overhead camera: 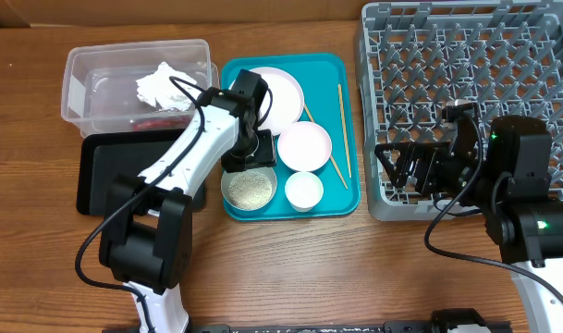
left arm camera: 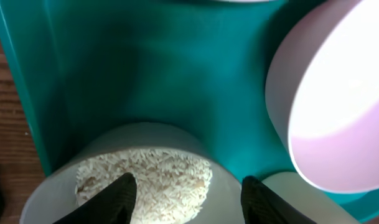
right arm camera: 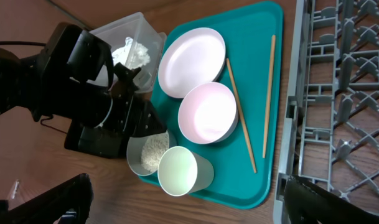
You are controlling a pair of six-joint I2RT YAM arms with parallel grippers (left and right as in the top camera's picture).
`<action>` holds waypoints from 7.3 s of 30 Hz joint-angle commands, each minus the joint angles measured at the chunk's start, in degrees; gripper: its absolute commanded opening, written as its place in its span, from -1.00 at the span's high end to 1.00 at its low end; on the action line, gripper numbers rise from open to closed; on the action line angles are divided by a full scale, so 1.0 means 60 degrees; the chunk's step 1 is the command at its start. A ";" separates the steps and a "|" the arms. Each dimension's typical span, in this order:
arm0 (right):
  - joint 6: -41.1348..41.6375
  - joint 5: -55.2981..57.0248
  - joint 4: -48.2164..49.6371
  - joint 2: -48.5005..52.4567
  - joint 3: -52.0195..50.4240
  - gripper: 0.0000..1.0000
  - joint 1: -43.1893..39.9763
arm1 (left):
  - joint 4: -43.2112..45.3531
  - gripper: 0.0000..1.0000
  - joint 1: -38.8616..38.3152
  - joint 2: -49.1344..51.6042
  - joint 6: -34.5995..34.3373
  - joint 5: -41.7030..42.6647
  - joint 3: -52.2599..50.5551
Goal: Sort waste into correct bins and load items into the dishwasher
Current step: 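Grasp the rim of the rice bowl with the left gripper, then tip the rice bowl over the black tray to pour out rice, then return the emptied bowl to the teal tray and release it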
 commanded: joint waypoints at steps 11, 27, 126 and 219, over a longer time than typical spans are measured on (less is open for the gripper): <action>0.0007 0.0022 -0.0189 -0.0040 0.0251 -1.00 0.0080 | 0.0896 0.00 -0.0499 -0.0036 -0.0051 -0.0240 -0.0528; 0.0007 0.0025 -0.0189 -0.0040 0.0251 -1.00 0.0080 | 0.0612 0.42 -0.0801 -0.0036 0.0648 -0.0506 -0.0583; 0.0007 0.0127 -0.0237 0.0386 0.0251 -1.00 0.0080 | -0.2710 0.92 0.8878 -0.0084 0.8939 1.1606 -0.1144; 0.0011 0.0087 -0.0401 0.1064 0.0251 -1.00 0.0080 | -0.1319 0.63 -0.1432 -0.0594 0.2073 -0.0812 0.1031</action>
